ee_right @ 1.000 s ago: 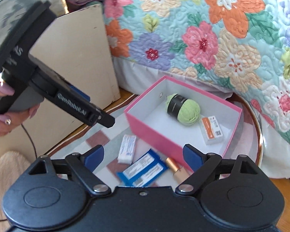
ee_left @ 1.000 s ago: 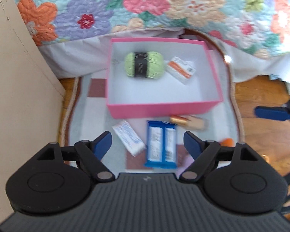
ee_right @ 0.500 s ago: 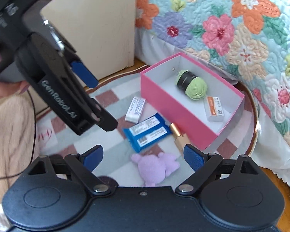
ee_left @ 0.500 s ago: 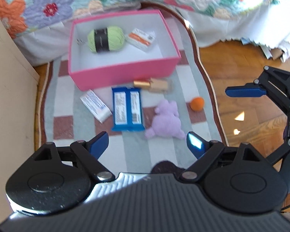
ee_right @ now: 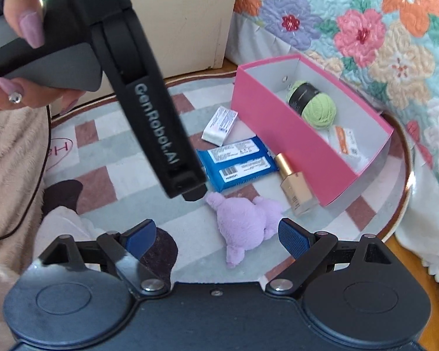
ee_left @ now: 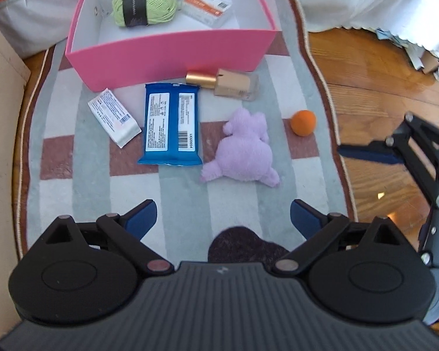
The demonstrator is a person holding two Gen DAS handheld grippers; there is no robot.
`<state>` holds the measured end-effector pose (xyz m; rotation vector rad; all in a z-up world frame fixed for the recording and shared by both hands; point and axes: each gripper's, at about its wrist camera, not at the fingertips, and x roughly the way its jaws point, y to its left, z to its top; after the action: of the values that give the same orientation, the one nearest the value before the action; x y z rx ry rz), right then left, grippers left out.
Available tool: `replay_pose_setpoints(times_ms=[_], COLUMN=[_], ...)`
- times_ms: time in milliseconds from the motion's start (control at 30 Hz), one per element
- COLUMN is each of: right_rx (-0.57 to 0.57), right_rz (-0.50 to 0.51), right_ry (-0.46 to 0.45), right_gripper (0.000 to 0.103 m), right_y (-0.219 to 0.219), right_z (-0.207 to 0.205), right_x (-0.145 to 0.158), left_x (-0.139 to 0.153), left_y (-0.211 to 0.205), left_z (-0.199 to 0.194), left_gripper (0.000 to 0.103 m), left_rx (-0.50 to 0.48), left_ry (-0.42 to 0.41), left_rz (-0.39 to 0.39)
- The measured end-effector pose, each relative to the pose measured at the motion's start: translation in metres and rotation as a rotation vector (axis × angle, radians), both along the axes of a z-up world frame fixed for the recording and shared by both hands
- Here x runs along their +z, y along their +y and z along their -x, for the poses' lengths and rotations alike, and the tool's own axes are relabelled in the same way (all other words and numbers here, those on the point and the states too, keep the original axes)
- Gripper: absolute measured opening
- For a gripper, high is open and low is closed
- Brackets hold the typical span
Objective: Organize objects
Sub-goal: 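Lower the left tool onto the purple plush toy and close it, then lift the purple plush toy with the left tool into the pink box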
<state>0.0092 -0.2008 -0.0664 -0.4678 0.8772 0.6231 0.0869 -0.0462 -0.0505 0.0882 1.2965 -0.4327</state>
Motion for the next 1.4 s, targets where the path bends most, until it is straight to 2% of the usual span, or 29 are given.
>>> replay_pose_setpoints(times_ms=[233,400,467,533,633,700,733,900,1000,1200,1400], right_rx=[-0.183,-0.324,-0.356,-0.372,-0.406,-0.407,-0.415,-0.423,-0.433,-0.439,-0.412], right_rz=[-0.167,-0.268,-0.28,-0.255,-0.248,-0.26,-0.257,-0.275,-0.278,-0.293,-0.285], right_ry=[0.067,0.135,0.153,0.152,0.151,0.124,0.113,0.08,0.07,0.074,0.076], right_gripper=[0.093,0.092,0.092,0.087,0.078,0.066,0.063,0.059,0.055,0.052,0.052], right_y=[-0.015,-0.026,-0.026,-0.024,-0.025,-0.027,-0.028,-0.034,-0.036,-0.037,-0.03], right_z=[-0.026,-0.05,-0.056,-0.059,-0.059,-0.057,-0.057,-0.055,-0.055,-0.051,-0.04], right_x=[-0.062,-0.102,-0.115,-0.124,-0.134,-0.134,-0.134,-0.137,-0.137,-0.13,-0.091], left_x=[-0.043,-0.074,-0.083,-0.089,-0.097,-0.105,-0.108,-0.116,-0.119,-0.096,-0.054], left_y=[-0.003,-0.009,-0.012,-0.017,-0.026,-0.031,-0.033,-0.033,-0.031,-0.04,-0.03], left_z=[-0.017,-0.031,-0.033,-0.033,-0.031,-0.031,-0.031,-0.035,-0.034,-0.019,-0.004], left_gripper=[0.099,0.095,0.087,0.071,0.06,0.061,0.062,0.066,0.056,0.049,0.049], left_rx=[0.003,0.028,0.031,0.019,-0.002,0.0,0.0,0.004,0.007,-0.069,-0.045], left_ry=[-0.073,-0.068,-0.054,-0.037,-0.037,-0.046,-0.053,-0.057,-0.037,-0.097,-0.091], left_rz=[0.018,0.083,0.113,0.131,0.15,0.143,0.145,0.193,0.237,0.176,0.179])
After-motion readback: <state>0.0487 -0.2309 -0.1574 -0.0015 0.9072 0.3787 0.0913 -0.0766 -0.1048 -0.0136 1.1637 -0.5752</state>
